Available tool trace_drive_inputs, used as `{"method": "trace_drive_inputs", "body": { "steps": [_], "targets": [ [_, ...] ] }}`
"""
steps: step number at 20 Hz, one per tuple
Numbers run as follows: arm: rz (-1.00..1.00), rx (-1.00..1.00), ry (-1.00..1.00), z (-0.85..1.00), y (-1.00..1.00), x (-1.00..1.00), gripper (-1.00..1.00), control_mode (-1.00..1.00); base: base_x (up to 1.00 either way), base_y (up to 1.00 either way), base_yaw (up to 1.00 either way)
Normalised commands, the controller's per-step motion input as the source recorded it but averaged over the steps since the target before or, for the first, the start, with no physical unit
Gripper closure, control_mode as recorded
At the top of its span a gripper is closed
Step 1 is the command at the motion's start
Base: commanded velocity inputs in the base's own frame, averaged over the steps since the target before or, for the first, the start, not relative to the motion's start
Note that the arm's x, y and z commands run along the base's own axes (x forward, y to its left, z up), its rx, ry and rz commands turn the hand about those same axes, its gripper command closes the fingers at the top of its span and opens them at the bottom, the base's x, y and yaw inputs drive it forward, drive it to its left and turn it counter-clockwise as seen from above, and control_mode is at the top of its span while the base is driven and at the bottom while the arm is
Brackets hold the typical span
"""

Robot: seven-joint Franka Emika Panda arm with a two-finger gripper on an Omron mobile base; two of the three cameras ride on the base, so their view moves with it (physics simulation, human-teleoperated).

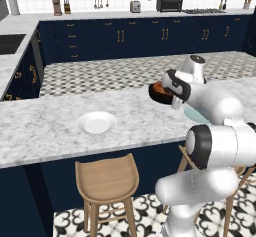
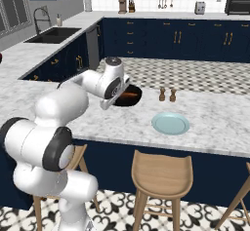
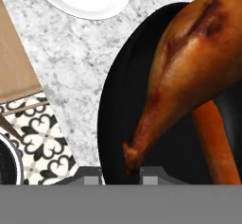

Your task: Pick the chicken drumstick and carrot from their plates and place them in the bowl. Then put the bowl in the fridge.

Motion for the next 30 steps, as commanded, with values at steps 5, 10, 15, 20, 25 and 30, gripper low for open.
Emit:
{"method": "trace_drive_inputs", "body": {
  "steps": [5,10,15,20,25,30],
  "targets": [
    [0.15,-0.11,-0.07,0.94,0.20,-0.79,1.00,-1.00,0.00,0.00,0.00],
    [0.00,-0.15,0.00,0.57,0.38,-0.73,1.00,-1.00,0.00,0.00,0.00],
    [0.00,0.00,0.00,0.55,0.08,-0.56,1.00,-1.00,0.00,0.00,0.00],
    [0.00,0.06,0.00,0.30,0.00,-0.38,1.00,-1.00,0.00,0.00,0.00],
    [0.00,0.04,0.00,0.07,0.00,-0.16,1.00,-1.00,0.00,0.00,0.00],
    [0.00,0.00,0.00,0.00,0.00,-0.03,1.00,1.00,-0.47,-0.09,-0.04]
  ]
}}
